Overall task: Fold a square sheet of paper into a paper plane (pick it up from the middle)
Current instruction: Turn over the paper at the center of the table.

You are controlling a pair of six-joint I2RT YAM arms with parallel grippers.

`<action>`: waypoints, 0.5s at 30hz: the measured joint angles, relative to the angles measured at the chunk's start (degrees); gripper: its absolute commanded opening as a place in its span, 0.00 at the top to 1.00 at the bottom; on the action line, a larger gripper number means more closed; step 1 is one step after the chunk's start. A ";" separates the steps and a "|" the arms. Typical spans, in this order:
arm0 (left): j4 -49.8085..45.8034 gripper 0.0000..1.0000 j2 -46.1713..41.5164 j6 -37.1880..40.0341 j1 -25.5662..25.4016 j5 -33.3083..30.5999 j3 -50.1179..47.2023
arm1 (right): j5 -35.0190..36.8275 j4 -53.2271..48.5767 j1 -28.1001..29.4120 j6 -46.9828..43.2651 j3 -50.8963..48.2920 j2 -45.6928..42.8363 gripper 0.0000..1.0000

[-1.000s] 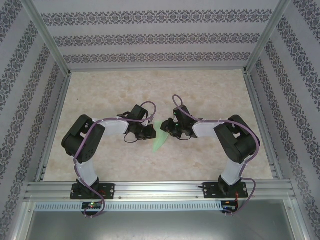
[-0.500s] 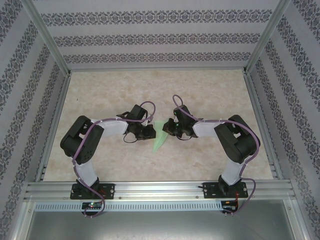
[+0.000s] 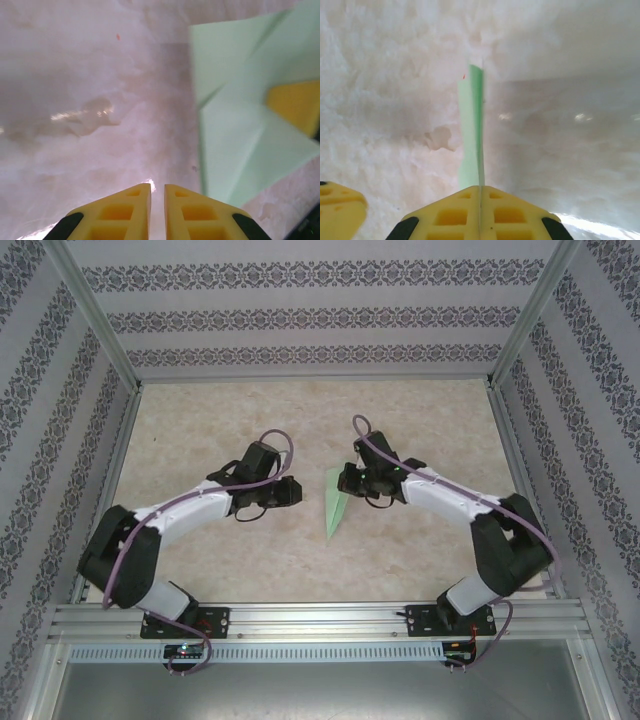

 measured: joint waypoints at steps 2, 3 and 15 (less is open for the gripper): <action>-1.38 0.83 -3.15 -0.52 0.00 -3.74 -0.37 | 5.53 -7.21 0.11 -3.34 4.39 -2.51 0.96; -2.25 0.83 -4.72 -0.76 0.00 -5.99 -0.50 | 8.85 -10.91 0.46 -4.98 6.62 -3.41 0.96; -9.92 0.78 -25.14 -6.67 0.44 -29.18 -9.31 | 42.56 -44.09 12.59 -10.29 24.76 10.73 0.97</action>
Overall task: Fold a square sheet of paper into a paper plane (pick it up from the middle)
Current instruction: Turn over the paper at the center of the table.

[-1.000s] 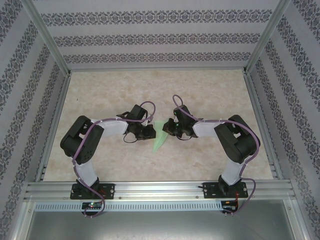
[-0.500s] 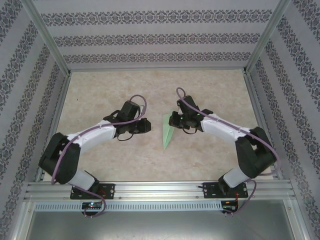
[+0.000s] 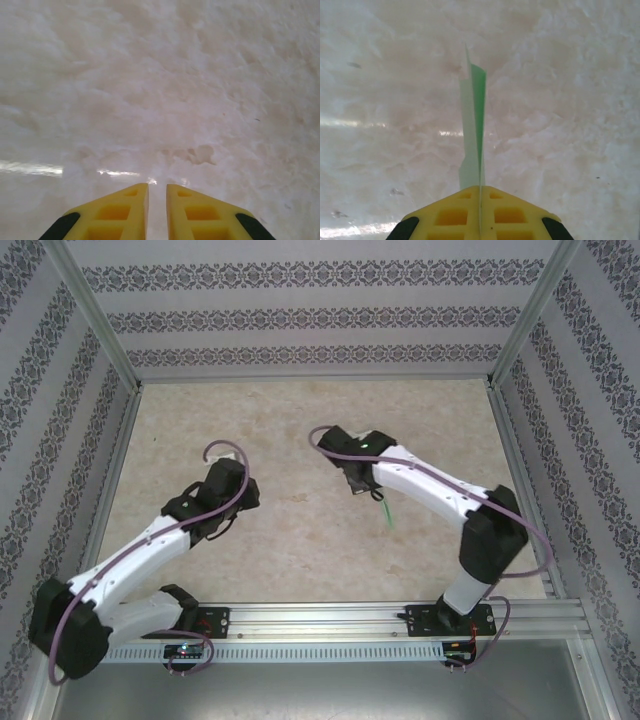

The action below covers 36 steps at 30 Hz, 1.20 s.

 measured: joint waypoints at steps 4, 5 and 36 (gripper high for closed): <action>-2.34 0.73 -9.88 -2.64 0.37 -6.34 -3.41 | 1.46 -3.13 4.33 0.74 4.76 9.86 0.95; -3.02 0.72 -11.87 -3.15 0.37 -7.63 -3.91 | 1.57 -3.45 5.22 0.98 6.14 12.11 0.94; 2.16 0.65 -1.14 -0.22 0.11 7.78 -6.10 | -44.89 38.40 -7.72 9.22 -32.41 -11.72 1.00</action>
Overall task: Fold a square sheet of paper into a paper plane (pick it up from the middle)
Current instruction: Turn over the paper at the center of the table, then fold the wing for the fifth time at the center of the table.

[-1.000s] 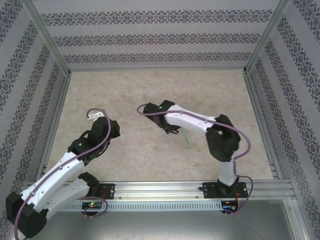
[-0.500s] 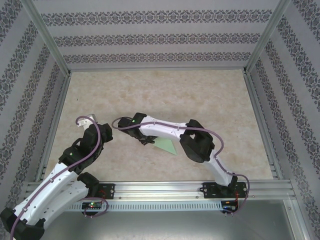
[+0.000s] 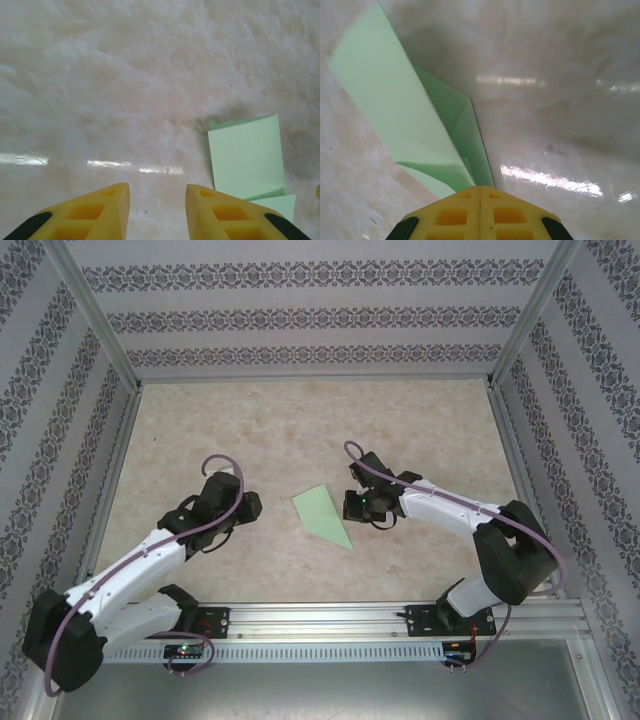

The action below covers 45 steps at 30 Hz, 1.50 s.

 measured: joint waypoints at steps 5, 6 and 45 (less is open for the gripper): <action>2.38 0.64 5.70 -0.31 -1.51 3.93 0.87 | -6.10 4.26 -0.92 -0.48 -1.18 0.98 1.00; 2.69 0.64 6.54 -0.44 -1.77 4.48 1.16 | -6.82 5.01 -1.25 -0.66 -1.18 1.29 1.00; 5.99 0.62 20.39 -3.02 -5.29 9.33 5.44 | -16.90 12.44 -3.04 -2.97 -3.85 5.60 0.98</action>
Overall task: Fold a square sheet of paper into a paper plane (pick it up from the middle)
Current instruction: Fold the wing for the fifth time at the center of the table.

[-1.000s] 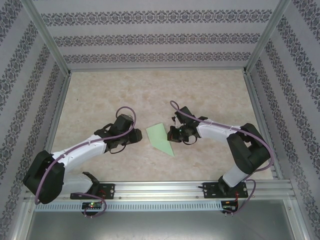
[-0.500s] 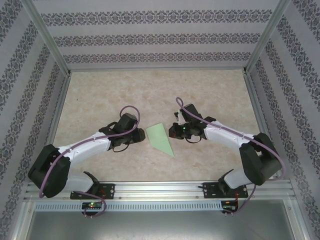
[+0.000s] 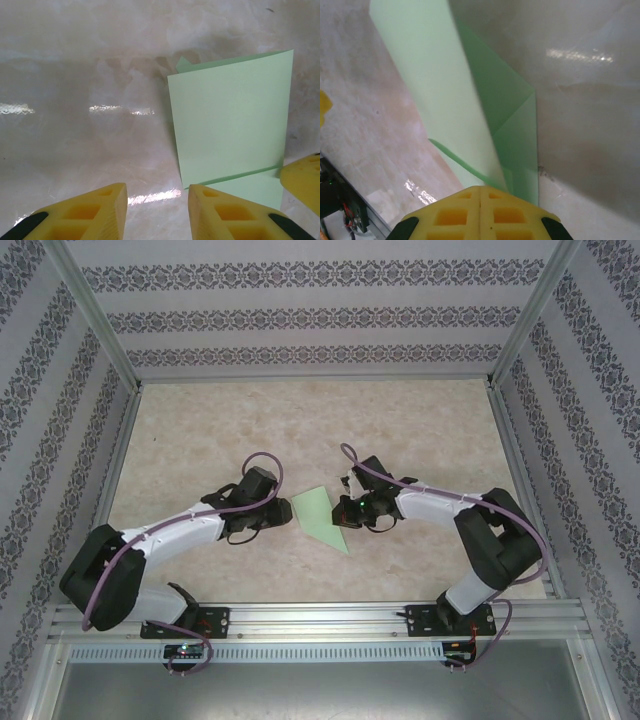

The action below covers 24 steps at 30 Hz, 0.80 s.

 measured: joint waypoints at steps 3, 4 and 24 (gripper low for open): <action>0.00 0.61 1.01 0.00 -0.39 0.37 0.02 | 0.00 0.96 -0.79 -0.02 0.00 1.49 0.98; 0.04 0.61 1.20 0.00 -0.48 0.37 0.02 | 0.00 1.22 -1.16 -0.02 -0.02 1.88 0.98; 8.59 0.50 6.03 -6.91 -3.13 5.22 0.00 | -3.30 14.27 -4.13 4.11 -5.79 4.98 0.98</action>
